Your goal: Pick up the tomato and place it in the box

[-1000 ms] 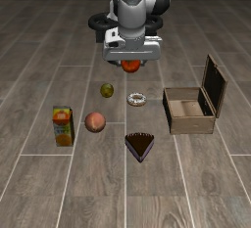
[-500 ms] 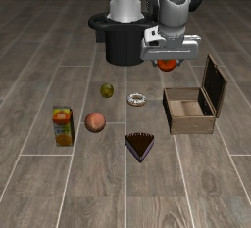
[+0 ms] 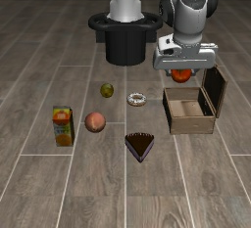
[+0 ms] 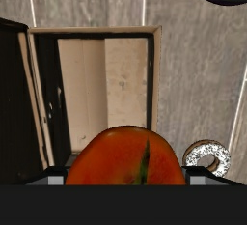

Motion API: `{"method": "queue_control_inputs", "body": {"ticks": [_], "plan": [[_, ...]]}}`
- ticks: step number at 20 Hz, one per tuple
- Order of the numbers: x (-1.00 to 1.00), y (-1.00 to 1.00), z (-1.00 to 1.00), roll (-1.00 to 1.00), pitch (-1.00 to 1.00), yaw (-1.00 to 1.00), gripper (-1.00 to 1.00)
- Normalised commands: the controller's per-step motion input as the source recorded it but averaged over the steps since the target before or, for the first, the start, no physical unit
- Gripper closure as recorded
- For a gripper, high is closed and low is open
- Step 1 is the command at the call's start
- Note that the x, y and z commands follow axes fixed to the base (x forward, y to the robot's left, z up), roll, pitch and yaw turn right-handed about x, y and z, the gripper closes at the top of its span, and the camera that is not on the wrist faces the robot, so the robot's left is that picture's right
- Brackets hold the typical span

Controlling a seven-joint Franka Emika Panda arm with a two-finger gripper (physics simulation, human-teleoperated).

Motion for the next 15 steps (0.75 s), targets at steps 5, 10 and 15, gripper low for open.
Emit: {"method": "queue_control_inputs", "body": {"ticks": [5,10,15], "plan": [[0.2,0.2,0.0,0.0,0.0,0.0,-1.0],[0.0,0.0,0.0,0.0,0.0,0.0,-1.0],[0.0,0.0,0.0,0.0,0.0,0.0,-1.0]]}}
